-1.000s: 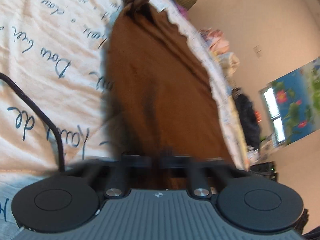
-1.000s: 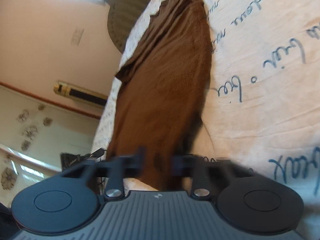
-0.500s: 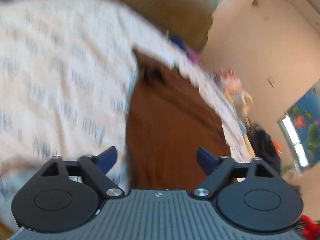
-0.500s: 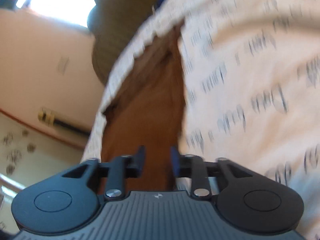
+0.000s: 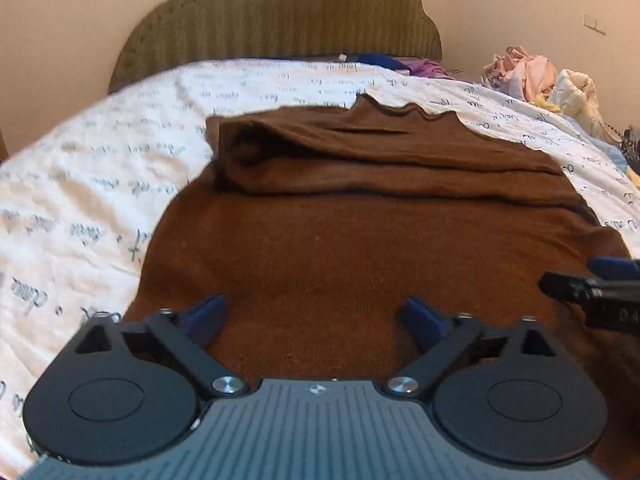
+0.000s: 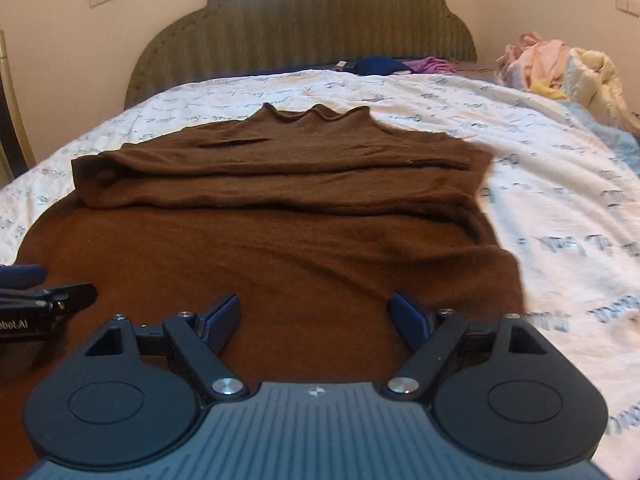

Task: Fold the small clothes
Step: 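Lift both open grippers and move them to the sweater hem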

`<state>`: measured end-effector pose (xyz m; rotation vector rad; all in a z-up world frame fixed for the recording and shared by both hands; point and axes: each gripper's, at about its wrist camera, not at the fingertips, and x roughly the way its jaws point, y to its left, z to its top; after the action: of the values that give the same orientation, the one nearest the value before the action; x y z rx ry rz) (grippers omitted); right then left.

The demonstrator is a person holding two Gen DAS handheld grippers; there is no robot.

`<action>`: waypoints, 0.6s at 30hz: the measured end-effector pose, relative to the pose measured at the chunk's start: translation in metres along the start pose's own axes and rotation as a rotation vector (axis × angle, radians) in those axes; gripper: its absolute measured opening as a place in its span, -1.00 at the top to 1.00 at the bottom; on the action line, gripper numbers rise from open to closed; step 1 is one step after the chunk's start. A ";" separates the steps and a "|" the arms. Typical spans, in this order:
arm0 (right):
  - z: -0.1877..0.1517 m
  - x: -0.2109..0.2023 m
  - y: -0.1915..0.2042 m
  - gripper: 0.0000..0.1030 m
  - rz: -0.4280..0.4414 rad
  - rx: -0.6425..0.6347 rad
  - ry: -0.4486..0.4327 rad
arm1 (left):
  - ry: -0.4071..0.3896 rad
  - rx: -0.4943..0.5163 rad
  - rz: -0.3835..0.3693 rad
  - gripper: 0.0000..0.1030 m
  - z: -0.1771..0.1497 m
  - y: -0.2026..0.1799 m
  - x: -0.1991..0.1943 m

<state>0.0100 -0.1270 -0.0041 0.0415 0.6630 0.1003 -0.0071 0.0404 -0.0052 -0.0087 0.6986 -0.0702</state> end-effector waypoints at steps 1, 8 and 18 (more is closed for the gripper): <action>-0.005 -0.004 -0.002 -0.61 -0.015 -0.012 -0.002 | 0.002 -0.011 -0.028 -0.99 0.001 0.002 -0.001; -0.024 -0.023 -0.028 -0.67 -0.011 0.069 -0.010 | 0.009 0.007 0.004 -1.00 0.001 -0.009 -0.002; -0.022 -0.024 -0.018 -0.79 -0.050 0.022 0.006 | 0.024 0.035 0.025 -1.00 0.006 -0.015 0.004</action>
<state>-0.0210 -0.1476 -0.0074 0.0456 0.6704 0.0449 -0.0012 0.0254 -0.0026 0.0342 0.7210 -0.0585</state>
